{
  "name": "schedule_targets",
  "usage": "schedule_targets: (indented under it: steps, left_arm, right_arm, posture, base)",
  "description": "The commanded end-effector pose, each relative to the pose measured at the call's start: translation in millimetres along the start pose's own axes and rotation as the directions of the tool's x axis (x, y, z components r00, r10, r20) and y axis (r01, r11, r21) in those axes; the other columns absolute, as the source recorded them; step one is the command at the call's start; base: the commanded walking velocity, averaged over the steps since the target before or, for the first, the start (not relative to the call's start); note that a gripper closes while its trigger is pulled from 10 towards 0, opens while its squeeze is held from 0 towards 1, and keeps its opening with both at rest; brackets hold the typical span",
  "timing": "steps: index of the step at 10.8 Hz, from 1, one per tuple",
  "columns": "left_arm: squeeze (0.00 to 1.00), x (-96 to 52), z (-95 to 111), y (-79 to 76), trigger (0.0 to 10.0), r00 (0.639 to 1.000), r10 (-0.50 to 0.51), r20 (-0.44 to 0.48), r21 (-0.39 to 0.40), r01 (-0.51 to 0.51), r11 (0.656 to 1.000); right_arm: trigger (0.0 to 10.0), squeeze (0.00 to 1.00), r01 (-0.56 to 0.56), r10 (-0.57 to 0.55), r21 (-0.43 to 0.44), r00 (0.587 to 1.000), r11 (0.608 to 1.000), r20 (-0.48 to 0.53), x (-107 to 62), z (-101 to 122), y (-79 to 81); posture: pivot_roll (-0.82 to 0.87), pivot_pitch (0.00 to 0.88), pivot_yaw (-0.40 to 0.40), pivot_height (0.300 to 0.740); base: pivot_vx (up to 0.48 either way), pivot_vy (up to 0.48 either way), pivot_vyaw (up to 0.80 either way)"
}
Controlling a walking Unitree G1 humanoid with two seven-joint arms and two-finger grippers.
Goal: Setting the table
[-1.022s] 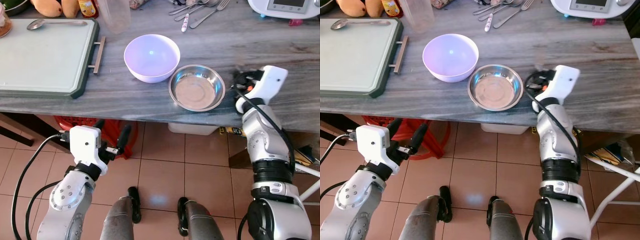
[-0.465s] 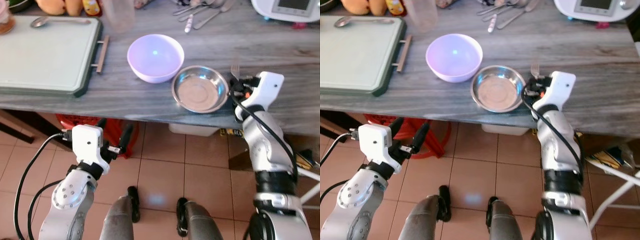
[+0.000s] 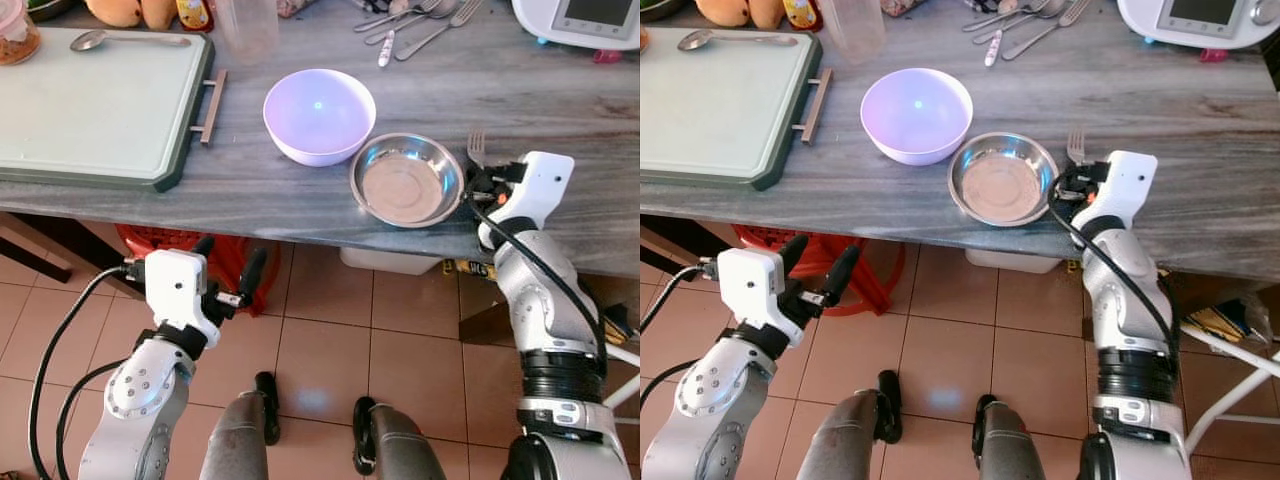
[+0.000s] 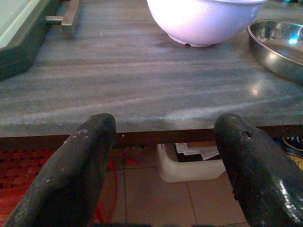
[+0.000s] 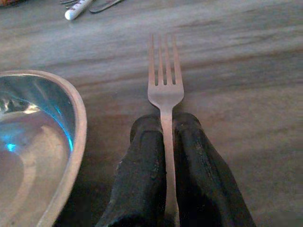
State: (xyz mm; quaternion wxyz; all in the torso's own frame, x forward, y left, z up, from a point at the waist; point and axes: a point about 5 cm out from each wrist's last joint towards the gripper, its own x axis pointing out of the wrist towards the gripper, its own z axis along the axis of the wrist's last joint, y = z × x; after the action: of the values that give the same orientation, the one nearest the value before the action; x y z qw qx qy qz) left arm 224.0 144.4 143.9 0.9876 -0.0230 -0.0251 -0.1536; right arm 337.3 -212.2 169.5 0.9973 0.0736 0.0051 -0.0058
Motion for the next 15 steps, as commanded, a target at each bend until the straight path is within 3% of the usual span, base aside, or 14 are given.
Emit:
schedule_targets:
  steps: [1, 7, 8, 15]
  left_arm:
    - [0.0, -2.6, -4.4, -0.6, 10.0, 1.0, 0.004, -0.024, 0.003, -0.003, 1.0]
    - [0.0, -3.6, -4.4, -0.6, 10.0, 1.0, 0.002, -0.029, 0.003, -0.002, 1.0]
    - [0.0, -3.7, -4.6, -0.7, 10.0, 1.0, 0.001, -0.03, 0.003, -0.001, 1.0]
    - [0.0, -2.2, -4.6, -1.6, 10.0, 1.0, 0.002, -0.027, 0.001, -0.002, 1.0]
  right_arm:
    - [10.0, 0.0, 0.076, -0.072, 0.013, 0.977, 0.997, -0.202, -11.0, -46.1, -16.8]
    - [10.0, 0.0, 0.091, -0.084, 0.026, 0.977, 0.996, -0.194, -7.2, -44.0, -18.1]
    - [10.0, 1.0, 0.093, -0.085, 0.03, 0.977, 0.995, -0.193, -7.3, -44.1, -18.1]
    - [10.0, 1.0, 0.102, -0.098, 0.039, 0.99, 0.994, -0.106, -4.9, -29.3, -18.1]
  posture:
    - [0.03, 0.335, 0.025, 0.74]
    - [0.03, 0.343, 0.029, 0.74]
    - [0.03, 0.344, 0.03, 0.74]
    - [0.03, 0.341, 0.028, 0.74]
  base:
    - [0.0, 0.0, 0.0]
    - [0.0, 0.0, 0.0]
    - [0.0, 0.0, 0.0]
    - [0.0, 0.0, 0.0]
